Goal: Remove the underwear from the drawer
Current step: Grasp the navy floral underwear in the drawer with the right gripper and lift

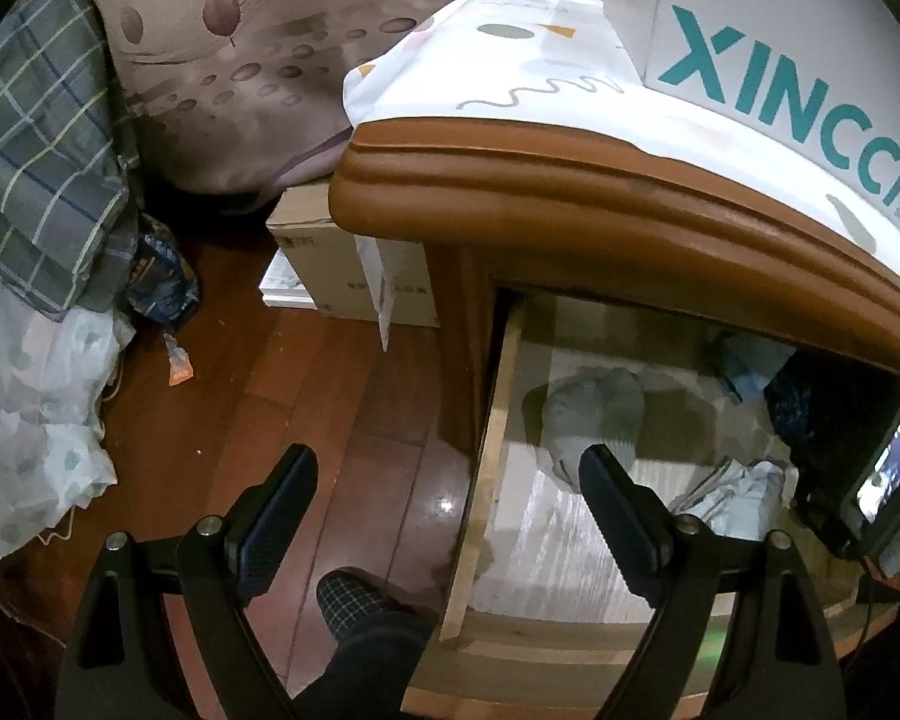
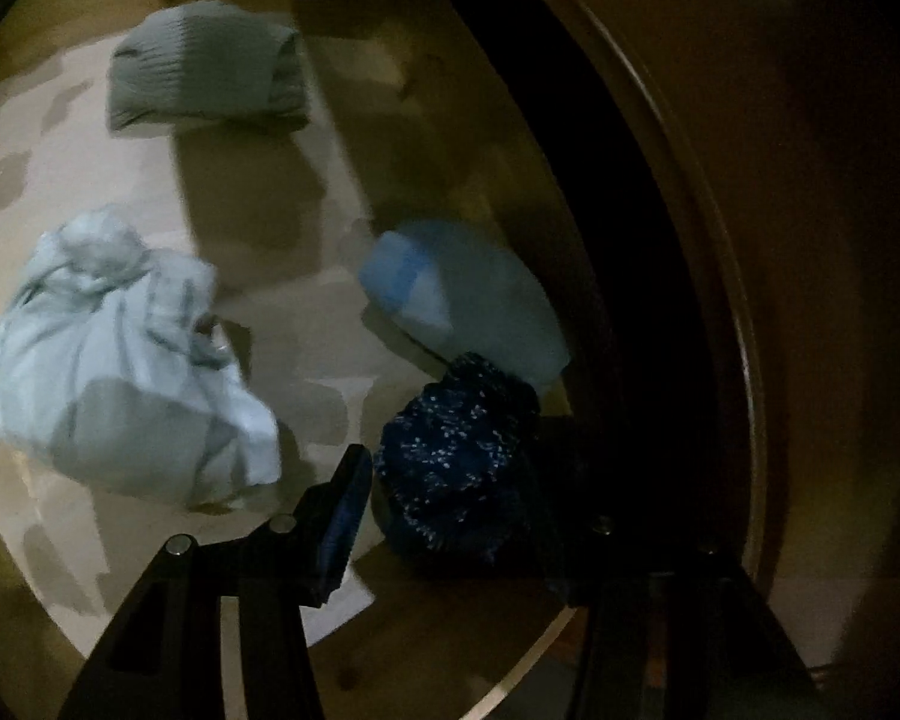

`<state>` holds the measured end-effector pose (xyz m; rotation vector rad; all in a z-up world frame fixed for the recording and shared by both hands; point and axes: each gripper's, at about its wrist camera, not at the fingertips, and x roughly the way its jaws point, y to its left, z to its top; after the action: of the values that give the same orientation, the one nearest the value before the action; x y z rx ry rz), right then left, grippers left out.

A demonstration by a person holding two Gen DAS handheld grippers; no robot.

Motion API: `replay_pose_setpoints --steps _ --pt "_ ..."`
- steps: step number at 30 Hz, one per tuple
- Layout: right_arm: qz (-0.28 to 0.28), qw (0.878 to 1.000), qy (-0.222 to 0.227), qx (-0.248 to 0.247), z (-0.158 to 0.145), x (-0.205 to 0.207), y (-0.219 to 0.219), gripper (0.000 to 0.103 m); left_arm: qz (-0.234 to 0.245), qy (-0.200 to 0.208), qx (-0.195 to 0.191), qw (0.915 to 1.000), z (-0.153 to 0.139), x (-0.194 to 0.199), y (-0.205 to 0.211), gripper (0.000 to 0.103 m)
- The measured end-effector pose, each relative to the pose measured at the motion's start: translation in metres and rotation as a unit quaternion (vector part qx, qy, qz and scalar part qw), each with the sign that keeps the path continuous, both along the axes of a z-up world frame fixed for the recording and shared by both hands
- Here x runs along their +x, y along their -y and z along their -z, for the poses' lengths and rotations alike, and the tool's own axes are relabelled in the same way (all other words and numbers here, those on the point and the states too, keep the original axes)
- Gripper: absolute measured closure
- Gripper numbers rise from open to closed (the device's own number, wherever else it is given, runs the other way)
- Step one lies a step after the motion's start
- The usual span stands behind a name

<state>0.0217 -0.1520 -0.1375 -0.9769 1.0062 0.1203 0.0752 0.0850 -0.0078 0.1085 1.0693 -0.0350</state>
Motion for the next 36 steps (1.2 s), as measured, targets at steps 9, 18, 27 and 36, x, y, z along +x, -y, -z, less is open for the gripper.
replay_pose_setpoints --steps 9,18,27,36 --pt "0.023 0.999 0.011 0.019 0.013 0.012 0.015 0.041 0.008 -0.005 0.005 0.9999 0.003 0.000 0.003 0.016" --pt "0.017 0.998 0.015 0.051 0.009 0.014 0.025 0.042 0.018 -0.004 0.015 0.9997 0.006 -0.001 0.009 0.016" --pt "0.043 0.994 -0.026 0.097 0.006 0.010 0.029 0.072 0.025 -0.013 0.008 0.9996 0.010 0.001 0.012 0.016" --pt "0.050 0.987 -0.084 0.124 -0.017 -0.021 0.021 0.074 0.034 -0.027 0.009 0.9990 0.019 0.001 0.019 0.016"
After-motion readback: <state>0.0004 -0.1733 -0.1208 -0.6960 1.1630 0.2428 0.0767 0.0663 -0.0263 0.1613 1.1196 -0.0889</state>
